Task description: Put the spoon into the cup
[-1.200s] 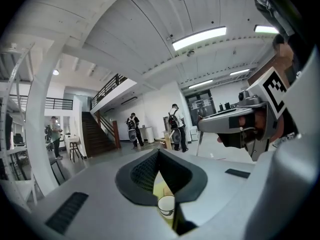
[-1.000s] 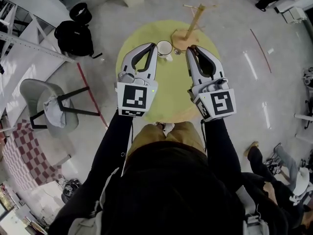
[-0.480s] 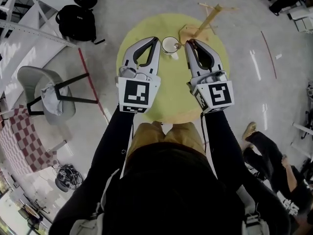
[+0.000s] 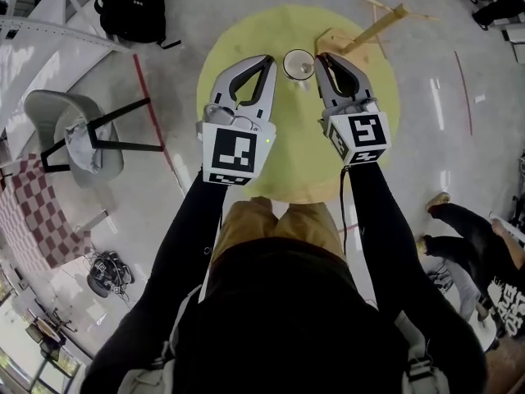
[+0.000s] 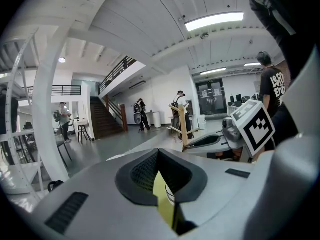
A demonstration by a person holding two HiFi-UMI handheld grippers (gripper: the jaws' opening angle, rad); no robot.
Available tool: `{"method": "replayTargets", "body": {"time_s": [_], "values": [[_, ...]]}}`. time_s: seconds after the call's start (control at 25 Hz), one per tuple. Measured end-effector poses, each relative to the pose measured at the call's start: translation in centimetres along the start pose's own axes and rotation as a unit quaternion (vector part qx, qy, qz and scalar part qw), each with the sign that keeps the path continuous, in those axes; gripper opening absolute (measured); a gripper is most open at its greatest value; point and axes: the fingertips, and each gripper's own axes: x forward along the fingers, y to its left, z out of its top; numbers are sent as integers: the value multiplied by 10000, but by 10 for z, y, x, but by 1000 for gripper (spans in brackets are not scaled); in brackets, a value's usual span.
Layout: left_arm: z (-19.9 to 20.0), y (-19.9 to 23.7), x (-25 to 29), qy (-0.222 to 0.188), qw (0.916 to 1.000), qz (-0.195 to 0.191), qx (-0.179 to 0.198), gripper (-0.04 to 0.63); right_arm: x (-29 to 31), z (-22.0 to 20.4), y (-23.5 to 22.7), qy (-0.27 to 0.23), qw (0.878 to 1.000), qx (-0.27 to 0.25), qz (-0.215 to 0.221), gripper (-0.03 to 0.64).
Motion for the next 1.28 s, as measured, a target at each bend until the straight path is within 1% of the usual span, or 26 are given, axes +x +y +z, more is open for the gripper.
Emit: {"method": "replayTargets", "body": {"time_s": [0.32, 0.44, 0.68, 0.92, 1.0, 1.16, 1.28], "values": [[-11, -1, 8, 125, 9999, -7, -115, 15, 11, -37, 8, 418, 9988, 169, 176, 58], [-16, 4, 9, 156, 9997, 58, -158, 15, 12, -50, 9, 582, 9979, 195, 205, 57], [-24, 14, 10, 213, 9993, 173, -250, 15, 9, -70, 14, 872, 9957, 107, 285, 58], [-29, 9, 10, 229, 9992, 139, -292, 15, 6, -86, 19, 1096, 9934, 38, 329, 58], [-30, 8, 9, 238, 9992, 133, -304, 15, 4, -91, 22, 1114, 9931, 92, 360, 60], [-28, 9, 7, 232, 9992, 136, -299, 15, 0, -92, 22, 1113, 9932, 113, 331, 139], [-27, 9, 5, 220, 9993, 134, -276, 15, -3, -88, 21, 1059, 9940, 43, 267, 167]]}}
